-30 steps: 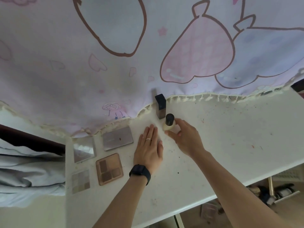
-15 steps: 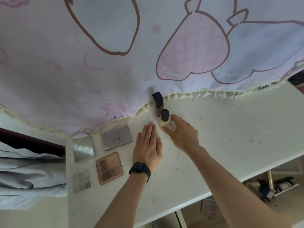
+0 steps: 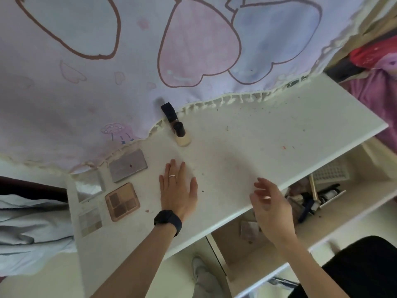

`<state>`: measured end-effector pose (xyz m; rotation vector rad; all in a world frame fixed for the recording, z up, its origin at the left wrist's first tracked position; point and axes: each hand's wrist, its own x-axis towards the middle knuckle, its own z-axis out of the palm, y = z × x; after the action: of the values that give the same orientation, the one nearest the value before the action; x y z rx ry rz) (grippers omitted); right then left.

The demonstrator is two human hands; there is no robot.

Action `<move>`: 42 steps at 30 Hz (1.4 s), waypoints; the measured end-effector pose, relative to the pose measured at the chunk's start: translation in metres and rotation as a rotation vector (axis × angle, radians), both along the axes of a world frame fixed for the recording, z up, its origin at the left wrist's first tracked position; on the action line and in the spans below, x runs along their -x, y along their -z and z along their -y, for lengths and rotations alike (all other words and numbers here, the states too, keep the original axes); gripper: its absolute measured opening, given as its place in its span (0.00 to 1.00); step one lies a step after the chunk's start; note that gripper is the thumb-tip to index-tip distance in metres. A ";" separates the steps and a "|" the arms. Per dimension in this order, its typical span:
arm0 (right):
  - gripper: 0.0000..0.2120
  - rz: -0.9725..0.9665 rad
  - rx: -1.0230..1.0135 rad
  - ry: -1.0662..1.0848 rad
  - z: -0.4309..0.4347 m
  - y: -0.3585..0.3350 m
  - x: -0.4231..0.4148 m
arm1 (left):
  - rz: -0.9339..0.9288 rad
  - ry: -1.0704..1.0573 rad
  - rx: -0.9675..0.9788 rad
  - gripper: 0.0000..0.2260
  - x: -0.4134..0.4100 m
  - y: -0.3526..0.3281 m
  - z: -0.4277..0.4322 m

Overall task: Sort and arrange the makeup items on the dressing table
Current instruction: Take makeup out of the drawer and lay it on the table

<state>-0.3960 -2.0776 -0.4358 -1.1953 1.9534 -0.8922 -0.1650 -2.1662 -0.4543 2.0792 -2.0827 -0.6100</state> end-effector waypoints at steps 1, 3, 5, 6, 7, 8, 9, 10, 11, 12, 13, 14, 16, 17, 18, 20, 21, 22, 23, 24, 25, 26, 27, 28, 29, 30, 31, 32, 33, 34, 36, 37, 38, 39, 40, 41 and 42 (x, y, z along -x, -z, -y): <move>0.17 -0.068 -0.008 0.041 -0.025 0.007 0.016 | -0.030 0.037 0.031 0.25 0.010 -0.003 -0.017; 0.14 -0.242 -0.068 0.088 -0.069 0.024 0.043 | -0.127 0.204 0.142 0.22 0.033 -0.007 -0.055; 0.12 -0.435 -0.135 0.050 -0.102 0.041 0.064 | -0.271 0.431 0.232 0.19 0.060 -0.005 -0.093; 0.11 -0.505 -0.158 0.014 -0.114 0.048 0.072 | -0.313 0.533 0.235 0.18 0.074 -0.002 -0.110; 0.11 -0.550 -0.192 -0.017 -0.125 0.055 0.077 | -0.323 0.622 0.210 0.17 0.087 0.003 -0.125; 0.10 -0.570 -0.235 -0.039 -0.132 0.059 0.080 | -0.313 0.689 0.160 0.16 0.100 0.010 -0.136; 0.11 -0.577 -0.280 -0.062 -0.137 0.062 0.082 | -0.281 0.720 0.087 0.16 0.111 0.018 -0.145; 0.12 -0.580 -0.313 -0.088 -0.141 0.066 0.083 | -0.230 0.709 -0.003 0.17 0.121 0.027 -0.150; 0.14 -0.578 -0.330 -0.111 -0.143 0.069 0.083 | -0.163 0.663 -0.094 0.18 0.129 0.035 -0.152; 0.17 -0.570 -0.340 -0.125 -0.144 0.072 0.083 | -0.082 0.612 -0.187 0.21 0.135 0.043 -0.151; 0.18 -0.564 -0.342 -0.131 -0.144 0.073 0.081 | 0.010 0.577 -0.262 0.23 0.139 0.050 -0.148; 0.19 -0.561 -0.340 -0.129 -0.143 0.074 0.080 | 0.105 0.558 -0.298 0.26 0.141 0.056 -0.144; 0.19 -0.563 -0.323 -0.121 -0.144 0.076 0.081 | 0.263 0.556 -0.293 0.27 0.144 0.067 -0.138; 0.18 -0.568 -0.310 -0.123 -0.145 0.077 0.082 | 0.325 0.563 -0.290 0.28 0.144 0.073 -0.137; 0.17 -0.575 -0.295 -0.127 -0.146 0.079 0.083 | 0.374 0.569 -0.292 0.28 0.144 0.079 -0.136; 0.16 -0.583 -0.266 -0.136 -0.148 0.083 0.086 | 0.426 0.569 -0.286 0.27 0.144 0.087 -0.135; 0.16 -0.586 -0.255 -0.140 -0.148 0.086 0.088 | 0.441 0.576 -0.263 0.26 0.145 0.090 -0.135; 0.17 -0.594 -0.250 -0.142 -0.149 0.089 0.089 | 0.455 0.592 -0.233 0.25 0.146 0.092 -0.135; 0.17 -0.603 -0.249 -0.144 -0.149 0.091 0.089 | 0.471 0.611 -0.200 0.24 0.148 0.092 -0.135; 0.18 -0.611 -0.248 -0.143 -0.149 0.093 0.090 | 0.487 0.633 -0.166 0.23 0.148 0.092 -0.136; 0.19 -0.617 -0.244 -0.141 -0.149 0.094 0.090 | 0.498 0.652 -0.134 0.21 0.149 0.091 -0.136; 0.19 -0.622 -0.238 -0.140 -0.149 0.094 0.090 | 0.508 0.672 -0.103 0.20 0.149 0.089 -0.135; 0.19 -0.625 -0.231 -0.139 -0.149 0.094 0.089 | 0.518 0.691 -0.075 0.18 0.149 0.086 -0.134; 0.19 -0.627 -0.226 -0.140 -0.149 0.093 0.089 | 0.525 0.709 -0.058 0.17 0.148 0.085 -0.133; 0.18 -0.632 -0.223 -0.144 -0.149 0.091 0.089 | 0.523 0.717 -0.076 0.17 0.147 0.084 -0.133; 0.17 -0.640 -0.224 -0.151 -0.148 0.089 0.089 | 0.518 0.715 -0.107 0.17 0.147 0.084 -0.132; 0.17 -0.650 -0.231 -0.163 -0.147 0.087 0.090 | 0.505 0.703 -0.144 0.19 0.145 0.084 -0.132; 0.18 -0.665 -0.252 -0.184 -0.144 0.084 0.092 | 0.477 0.680 -0.182 0.22 0.145 0.083 -0.131; 0.19 -0.686 -0.287 -0.216 -0.141 0.080 0.094 | 0.419 0.637 -0.226 0.24 0.144 0.079 -0.131; 0.21 -0.709 -0.331 -0.255 -0.135 0.076 0.098 | 0.327 0.575 -0.272 0.26 0.144 0.075 -0.131; 0.22 -0.743 -0.412 -0.321 -0.120 0.069 0.106 | 0.114 0.459 -0.329 0.30 0.144 0.063 -0.131; 0.20 -0.753 -0.441 -0.342 -0.111 0.066 0.110 | 0.031 0.436 -0.335 0.33 0.143 0.056 -0.132; 0.18 -0.756 -0.459 -0.352 -0.100 0.065 0.114 | -0.035 0.434 -0.336 0.36 0.143 0.047 -0.133; 0.16 -0.747 -0.471 -0.350 -0.089 0.063 0.117 | -0.084 0.443 -0.334 0.38 0.143 0.038 -0.135; 0.14 -0.730 -0.484 -0.334 -0.078 0.063 0.120 | -0.123 0.455 -0.328 0.40 0.142 0.028 -0.138; 0.15 -0.705 -0.500 -0.311 -0.068 0.064 0.123 | -0.158 0.459 -0.315 0.41 0.141 0.020 -0.140; 0.19 -0.674 -0.520 -0.289 -0.059 0.065 0.125 | -0.194 0.452 -0.296 0.41 0.140 0.012 -0.141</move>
<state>-0.5205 -2.0182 -0.5013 -1.5049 2.2269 0.2112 -0.3054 -2.0252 -0.4660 1.5806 -2.4753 -1.1933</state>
